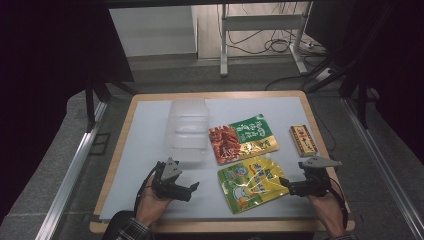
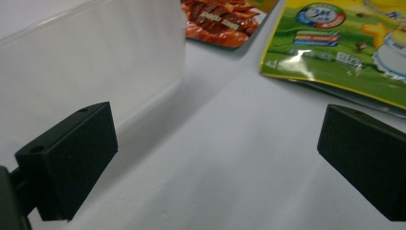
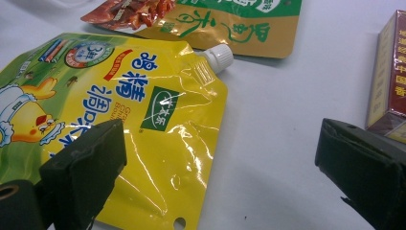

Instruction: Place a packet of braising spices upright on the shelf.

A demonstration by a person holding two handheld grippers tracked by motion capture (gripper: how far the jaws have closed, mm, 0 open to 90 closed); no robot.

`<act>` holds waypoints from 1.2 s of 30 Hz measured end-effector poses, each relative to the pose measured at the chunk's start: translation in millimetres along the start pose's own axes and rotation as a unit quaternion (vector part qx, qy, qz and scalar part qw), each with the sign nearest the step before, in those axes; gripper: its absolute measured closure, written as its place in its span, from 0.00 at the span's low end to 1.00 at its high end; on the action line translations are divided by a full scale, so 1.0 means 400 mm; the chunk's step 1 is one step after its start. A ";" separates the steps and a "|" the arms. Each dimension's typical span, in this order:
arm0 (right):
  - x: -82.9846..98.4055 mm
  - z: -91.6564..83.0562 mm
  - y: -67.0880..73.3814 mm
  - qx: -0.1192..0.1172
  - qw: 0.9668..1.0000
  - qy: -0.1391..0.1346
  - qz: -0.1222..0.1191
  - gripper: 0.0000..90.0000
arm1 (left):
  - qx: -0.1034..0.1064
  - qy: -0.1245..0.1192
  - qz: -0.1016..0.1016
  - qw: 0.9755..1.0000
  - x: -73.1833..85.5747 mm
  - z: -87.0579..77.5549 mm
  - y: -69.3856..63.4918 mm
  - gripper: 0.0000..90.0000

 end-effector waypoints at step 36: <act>-0.006 -0.002 -0.005 0.003 1.000 -0.006 0.000 0.04 | 0.085 -0.016 0.043 0.995 -0.070 0.072 -0.133 0.52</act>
Point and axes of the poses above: each handheld gripper's, and its own axes: z roughly forward along the jaws, x roughly out of its underside, y roughly to its left, the point moved 10 cm from there along z, roughly forward along the jaws, and after that the axes turned 1 degree about z, right-handed, at the moved point
